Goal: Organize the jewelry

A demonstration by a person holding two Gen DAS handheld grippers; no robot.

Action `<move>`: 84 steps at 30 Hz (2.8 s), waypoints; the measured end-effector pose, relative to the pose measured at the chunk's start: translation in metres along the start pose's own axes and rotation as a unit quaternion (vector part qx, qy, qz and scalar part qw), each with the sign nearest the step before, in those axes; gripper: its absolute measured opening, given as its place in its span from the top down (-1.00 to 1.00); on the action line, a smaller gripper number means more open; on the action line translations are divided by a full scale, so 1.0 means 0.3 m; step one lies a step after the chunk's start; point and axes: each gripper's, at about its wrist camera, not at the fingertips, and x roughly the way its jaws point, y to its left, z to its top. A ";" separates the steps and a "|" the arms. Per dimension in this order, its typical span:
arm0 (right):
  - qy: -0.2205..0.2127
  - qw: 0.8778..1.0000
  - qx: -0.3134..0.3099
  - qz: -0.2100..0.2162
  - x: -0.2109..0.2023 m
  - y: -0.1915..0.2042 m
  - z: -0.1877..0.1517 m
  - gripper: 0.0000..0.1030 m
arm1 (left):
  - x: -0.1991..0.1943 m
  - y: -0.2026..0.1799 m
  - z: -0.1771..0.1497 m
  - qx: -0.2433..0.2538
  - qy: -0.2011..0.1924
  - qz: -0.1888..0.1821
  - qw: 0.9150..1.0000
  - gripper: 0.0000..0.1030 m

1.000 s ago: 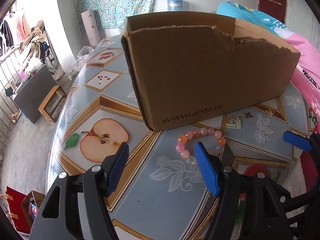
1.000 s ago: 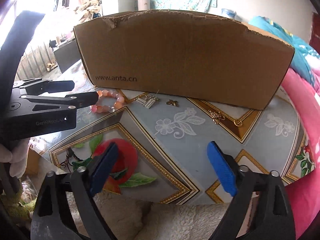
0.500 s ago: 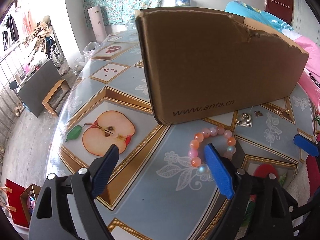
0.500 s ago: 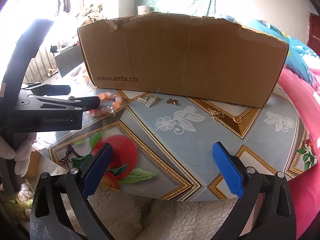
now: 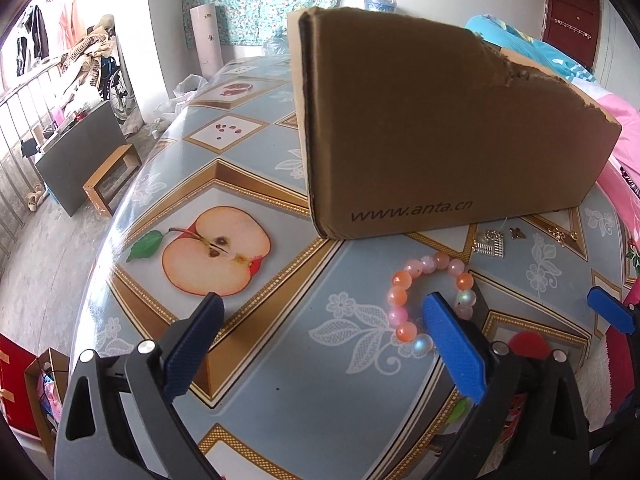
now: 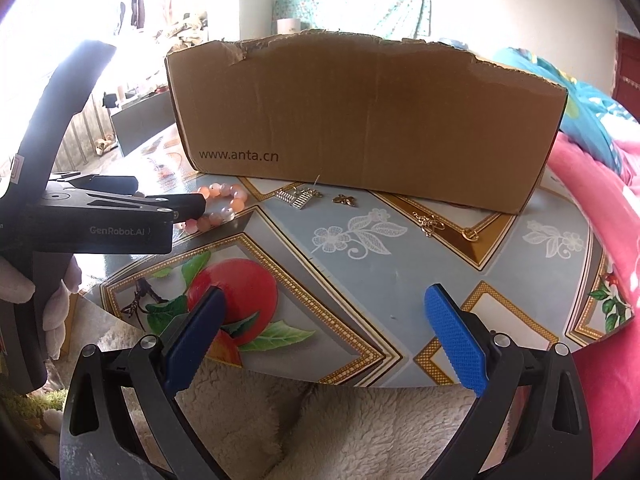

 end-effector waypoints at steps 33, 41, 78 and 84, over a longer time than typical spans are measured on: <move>0.012 0.998 0.043 0.040 -0.027 -0.053 0.052 -0.83 | -0.034 -0.038 0.002 0.018 -0.010 0.015 1.000 -0.89; -0.005 0.994 0.092 0.057 -0.045 -0.147 0.089 -0.46 | -0.135 -0.155 0.020 0.084 -0.071 -0.058 0.992 -0.83; 0.016 0.987 0.146 0.068 0.055 -0.303 0.190 0.35 | -0.012 -0.234 0.071 0.165 -0.020 -0.151 0.974 0.30; 0.020 0.988 0.137 0.075 0.056 -0.267 0.202 0.35 | 0.034 -0.256 0.095 0.209 -0.016 -0.126 0.970 0.64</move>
